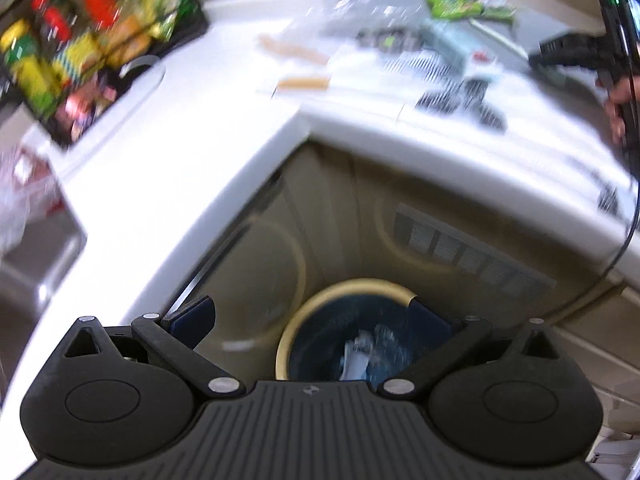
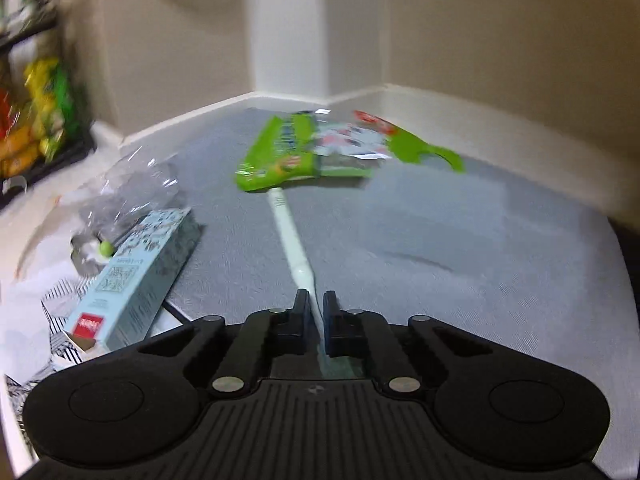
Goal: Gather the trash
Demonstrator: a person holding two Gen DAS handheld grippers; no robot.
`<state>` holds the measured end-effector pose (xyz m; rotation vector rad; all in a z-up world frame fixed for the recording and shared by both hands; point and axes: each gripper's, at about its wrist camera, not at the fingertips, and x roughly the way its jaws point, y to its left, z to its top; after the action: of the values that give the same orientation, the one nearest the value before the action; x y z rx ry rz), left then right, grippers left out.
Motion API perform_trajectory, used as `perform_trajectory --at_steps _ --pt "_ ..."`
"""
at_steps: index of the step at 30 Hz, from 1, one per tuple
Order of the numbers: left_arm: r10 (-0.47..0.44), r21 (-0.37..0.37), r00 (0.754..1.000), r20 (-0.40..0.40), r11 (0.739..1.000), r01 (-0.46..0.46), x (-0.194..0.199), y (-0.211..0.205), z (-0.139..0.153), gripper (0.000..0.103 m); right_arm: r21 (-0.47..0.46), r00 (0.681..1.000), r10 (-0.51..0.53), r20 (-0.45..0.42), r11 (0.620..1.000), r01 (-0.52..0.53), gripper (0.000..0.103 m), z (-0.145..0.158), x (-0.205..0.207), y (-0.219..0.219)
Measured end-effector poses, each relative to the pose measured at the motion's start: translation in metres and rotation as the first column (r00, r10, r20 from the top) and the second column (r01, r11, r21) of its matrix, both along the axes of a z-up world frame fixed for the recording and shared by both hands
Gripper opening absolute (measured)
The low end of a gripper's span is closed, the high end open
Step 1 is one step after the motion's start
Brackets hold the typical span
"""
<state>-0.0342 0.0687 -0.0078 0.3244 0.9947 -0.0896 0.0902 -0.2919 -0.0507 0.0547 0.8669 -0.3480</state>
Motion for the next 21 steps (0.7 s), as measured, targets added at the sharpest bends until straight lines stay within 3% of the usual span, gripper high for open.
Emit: perform_trajectory --at_steps 4,10,14,18,21 --pt "-0.064 -0.037 0.997 0.053 0.997 0.066 0.025 -0.033 0.022 0.103 0.018 0.995 -0.094 0.029 0.995 0.094 0.007 0.008 -0.018 -0.022" --pt "-0.094 -0.106 0.989 0.115 0.989 0.107 0.085 -0.091 0.041 0.103 0.065 0.994 -0.090 0.057 0.994 0.087 0.010 0.008 -0.024 -0.029" --pt "-0.073 -0.163 0.991 0.110 0.982 0.090 0.135 -0.127 0.040 0.103 0.086 0.995 -0.069 0.068 0.994 0.063 0.027 0.006 -0.021 -0.026" --pt "-0.054 -0.153 0.995 0.078 0.986 0.066 0.182 -0.162 0.026 0.103 0.087 0.996 -0.042 0.079 0.996 0.035 0.040 0.006 -0.023 -0.023" --pt "-0.058 -0.131 0.998 0.035 0.989 0.062 0.207 -0.180 0.010 0.103 0.088 0.996 -0.010 0.083 0.996 0.002 0.057 0.004 -0.020 -0.020"
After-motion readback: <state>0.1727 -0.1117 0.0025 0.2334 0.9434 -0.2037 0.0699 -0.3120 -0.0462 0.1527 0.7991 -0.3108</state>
